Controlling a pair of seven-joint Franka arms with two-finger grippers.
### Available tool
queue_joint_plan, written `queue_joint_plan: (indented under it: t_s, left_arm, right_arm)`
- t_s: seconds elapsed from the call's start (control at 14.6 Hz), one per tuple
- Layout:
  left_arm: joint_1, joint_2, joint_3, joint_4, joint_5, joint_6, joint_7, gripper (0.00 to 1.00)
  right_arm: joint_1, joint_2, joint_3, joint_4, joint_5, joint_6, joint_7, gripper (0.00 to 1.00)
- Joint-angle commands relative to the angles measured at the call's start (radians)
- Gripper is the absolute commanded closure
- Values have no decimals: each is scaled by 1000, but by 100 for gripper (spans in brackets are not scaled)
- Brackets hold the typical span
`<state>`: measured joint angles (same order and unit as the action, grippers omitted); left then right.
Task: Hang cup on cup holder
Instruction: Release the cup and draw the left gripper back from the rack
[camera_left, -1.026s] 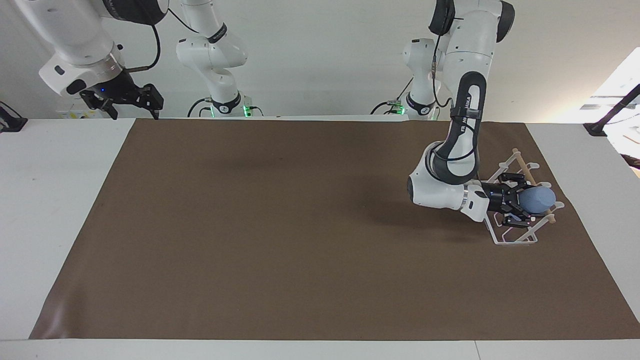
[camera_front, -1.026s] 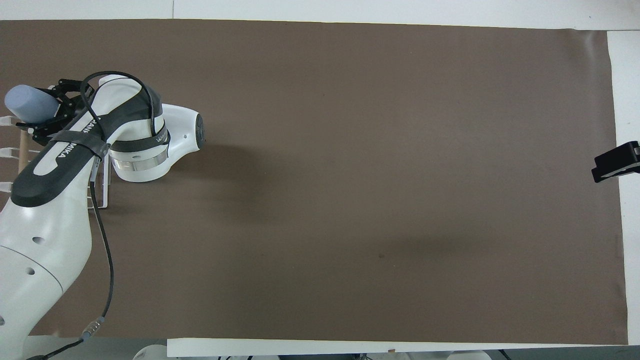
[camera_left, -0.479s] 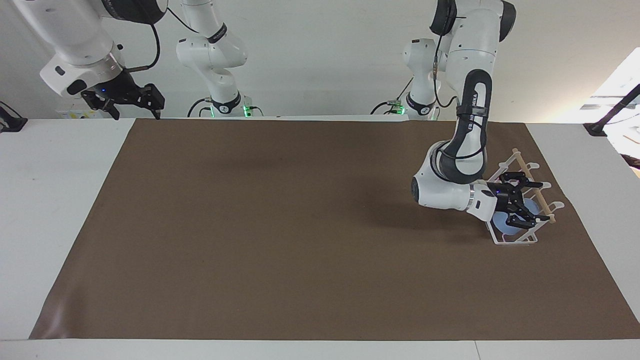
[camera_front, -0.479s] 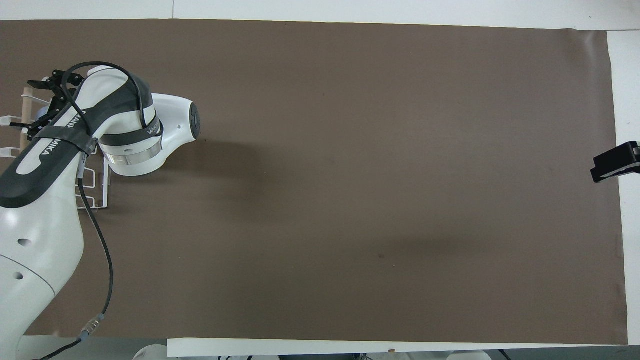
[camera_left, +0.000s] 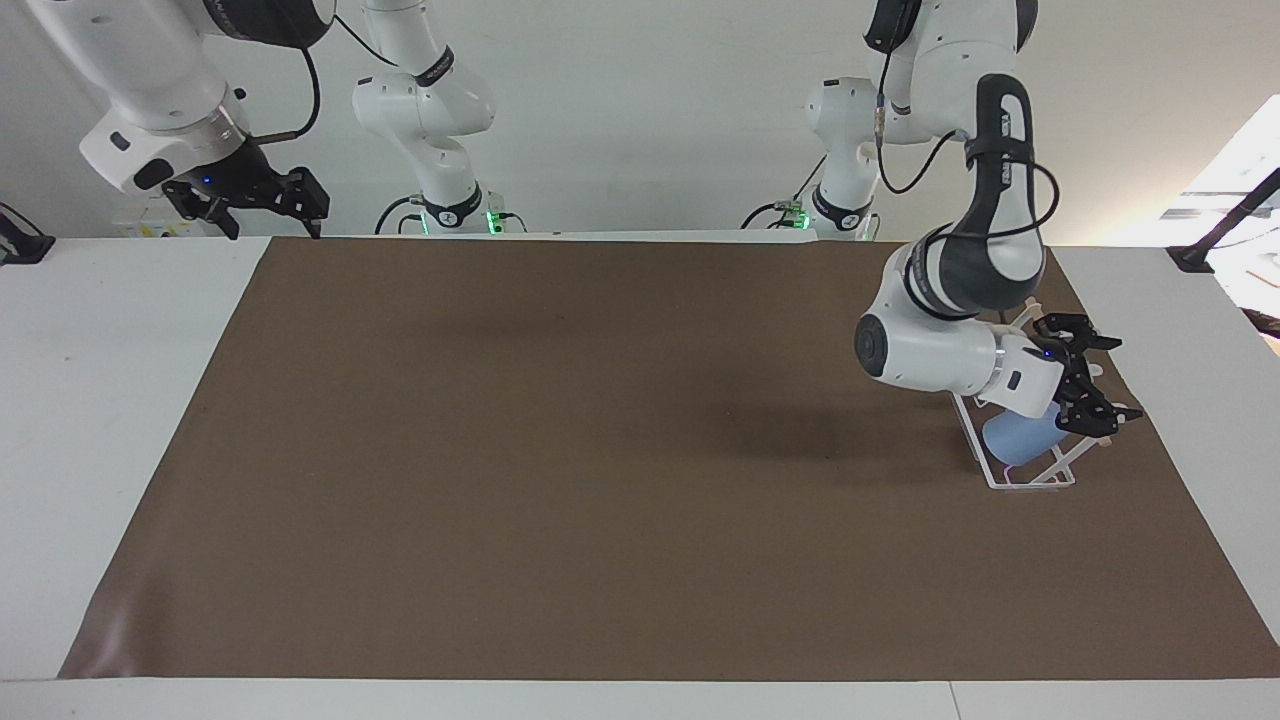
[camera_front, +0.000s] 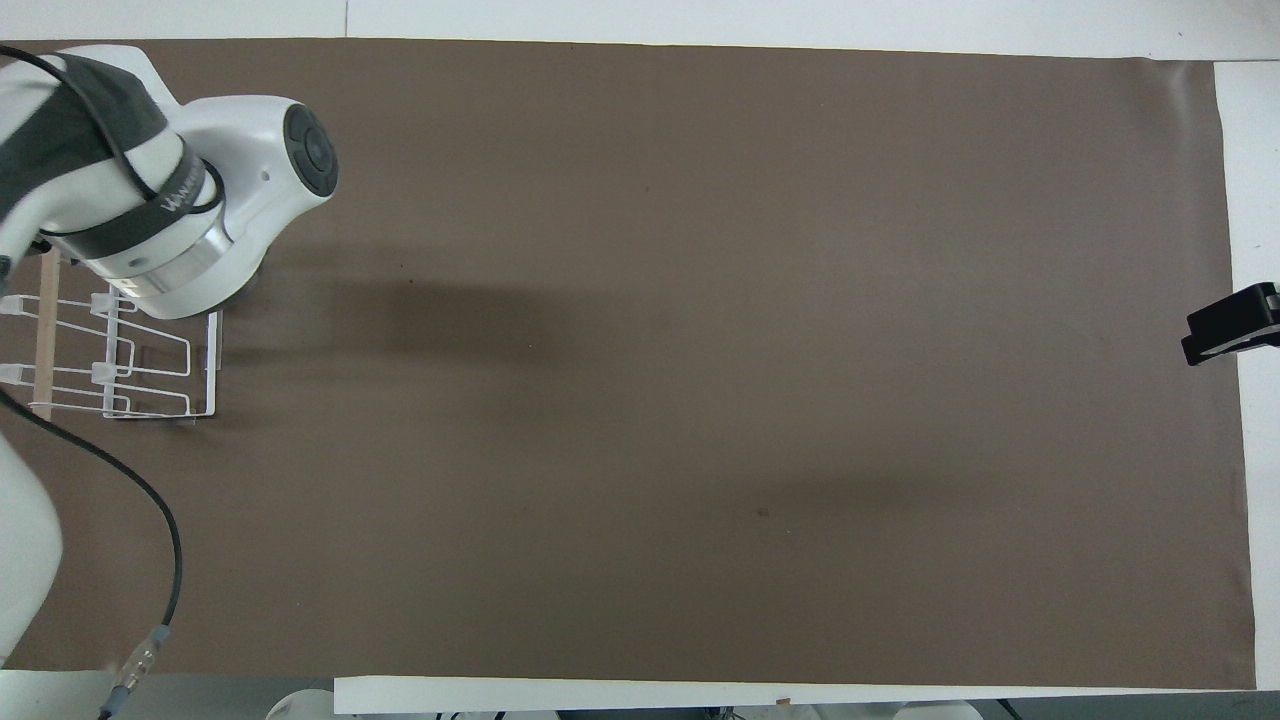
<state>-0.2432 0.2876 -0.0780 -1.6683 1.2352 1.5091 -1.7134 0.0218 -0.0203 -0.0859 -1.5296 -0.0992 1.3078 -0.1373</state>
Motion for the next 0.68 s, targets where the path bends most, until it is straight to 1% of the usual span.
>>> queue_joint_plan:
  t_s: [0.0,0.21,0.41,0.62]
  left_arm:
    - [30,-116,-2,-7,-171,42,267,0]
    - [73,-204,-2,-13,-397,103,510,0]
    - [108,-241,0,-8,-673,121,771,0]
    - [151,-280,0,-13,-889,118,1060,0]
  right_arm:
    - [-6,-21,3,-21,18,-2,5,1]
    - [-6,-21,3,-21,18,-2,4,1]
    - [-6,-21,3,-21,18,-2,4,1]
    - [-6,-23,3,-21,18,-2,4,1]
